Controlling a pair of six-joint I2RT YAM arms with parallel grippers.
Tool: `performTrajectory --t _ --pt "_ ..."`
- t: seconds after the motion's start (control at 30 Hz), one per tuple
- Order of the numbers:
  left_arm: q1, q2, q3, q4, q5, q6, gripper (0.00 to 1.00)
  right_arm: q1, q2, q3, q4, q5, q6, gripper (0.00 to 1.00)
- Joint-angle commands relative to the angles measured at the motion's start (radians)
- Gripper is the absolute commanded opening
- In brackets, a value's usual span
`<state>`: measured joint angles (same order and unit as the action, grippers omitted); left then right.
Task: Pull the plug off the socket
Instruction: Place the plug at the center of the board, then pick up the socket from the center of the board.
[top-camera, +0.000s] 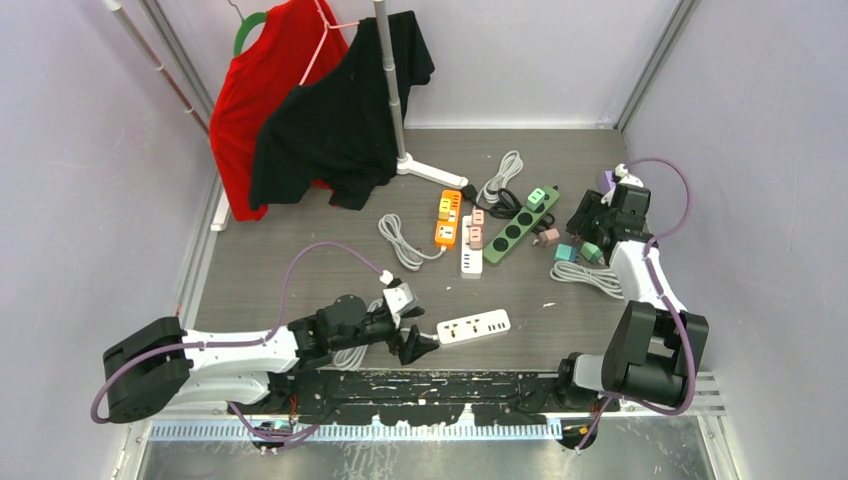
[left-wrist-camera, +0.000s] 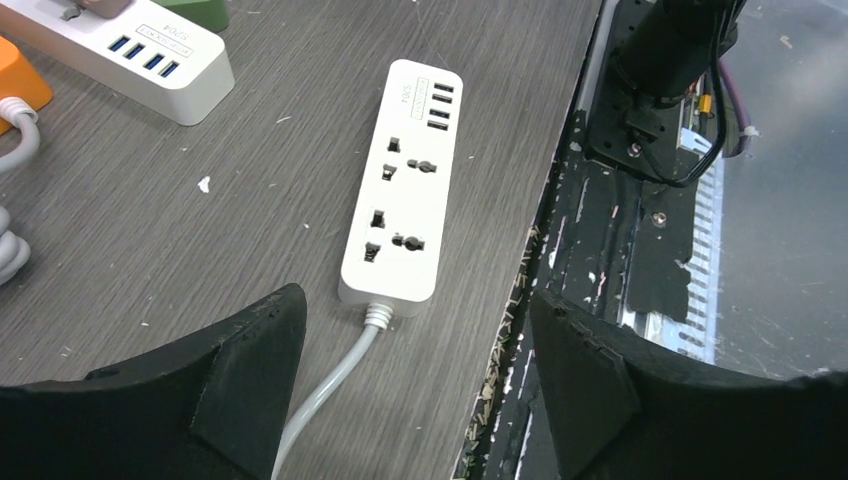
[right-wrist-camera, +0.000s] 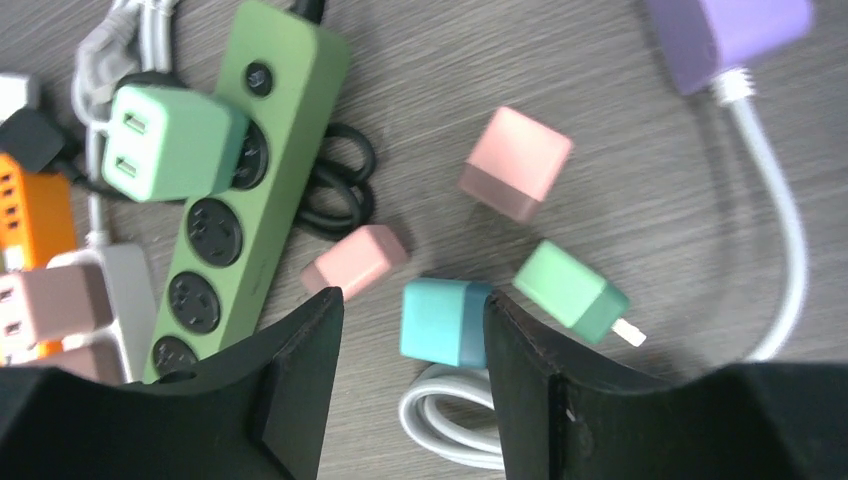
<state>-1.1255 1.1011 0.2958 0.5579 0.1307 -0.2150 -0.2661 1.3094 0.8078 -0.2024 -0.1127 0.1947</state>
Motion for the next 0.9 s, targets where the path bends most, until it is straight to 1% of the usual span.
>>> performTrajectory --t 0.0,0.1,0.2,0.27,0.33,0.37,0.47,0.53,0.6,0.67,0.8,0.87 --pt "0.004 -0.035 -0.001 0.017 0.012 -0.033 0.82 -0.005 -0.051 0.039 0.012 -0.197 -0.073 0.59" --pt "0.004 -0.043 0.000 0.010 0.004 -0.050 0.83 -0.006 -0.103 0.047 -0.068 -0.506 -0.217 0.62" --pt "0.004 -0.048 0.004 -0.005 -0.015 -0.066 0.86 -0.006 -0.147 0.021 -0.103 -0.818 -0.323 0.63" --pt "0.005 -0.050 0.011 -0.024 -0.034 -0.073 0.87 -0.002 -0.169 -0.007 -0.111 -0.967 -0.381 0.64" --pt "0.006 -0.050 0.024 -0.060 -0.062 -0.083 0.87 0.011 -0.186 -0.018 -0.165 -1.038 -0.483 0.69" --pt "0.005 -0.048 0.033 -0.082 -0.073 -0.086 0.90 0.026 -0.190 -0.019 -0.215 -1.058 -0.558 0.71" --pt "0.011 -0.046 0.063 -0.147 -0.095 -0.091 0.91 0.110 -0.187 -0.003 -0.413 -1.061 -0.819 0.78" --pt "0.017 -0.044 0.084 -0.197 -0.106 -0.095 0.91 0.217 -0.177 0.007 -0.513 -1.018 -0.969 0.82" --pt "0.022 -0.048 0.107 -0.253 -0.119 -0.096 0.90 0.325 -0.169 0.001 -0.552 -0.970 -1.059 0.85" --pt "0.027 -0.056 0.135 -0.315 -0.142 -0.102 0.90 0.426 -0.164 -0.018 -0.542 -0.912 -1.091 0.88" --pt "0.037 -0.083 0.170 -0.437 -0.193 -0.123 0.89 0.588 -0.142 -0.058 -0.476 -0.791 -1.096 0.93" --pt "0.043 -0.099 0.183 -0.490 -0.221 -0.140 0.89 0.662 -0.122 -0.063 -0.444 -0.725 -1.087 1.00"
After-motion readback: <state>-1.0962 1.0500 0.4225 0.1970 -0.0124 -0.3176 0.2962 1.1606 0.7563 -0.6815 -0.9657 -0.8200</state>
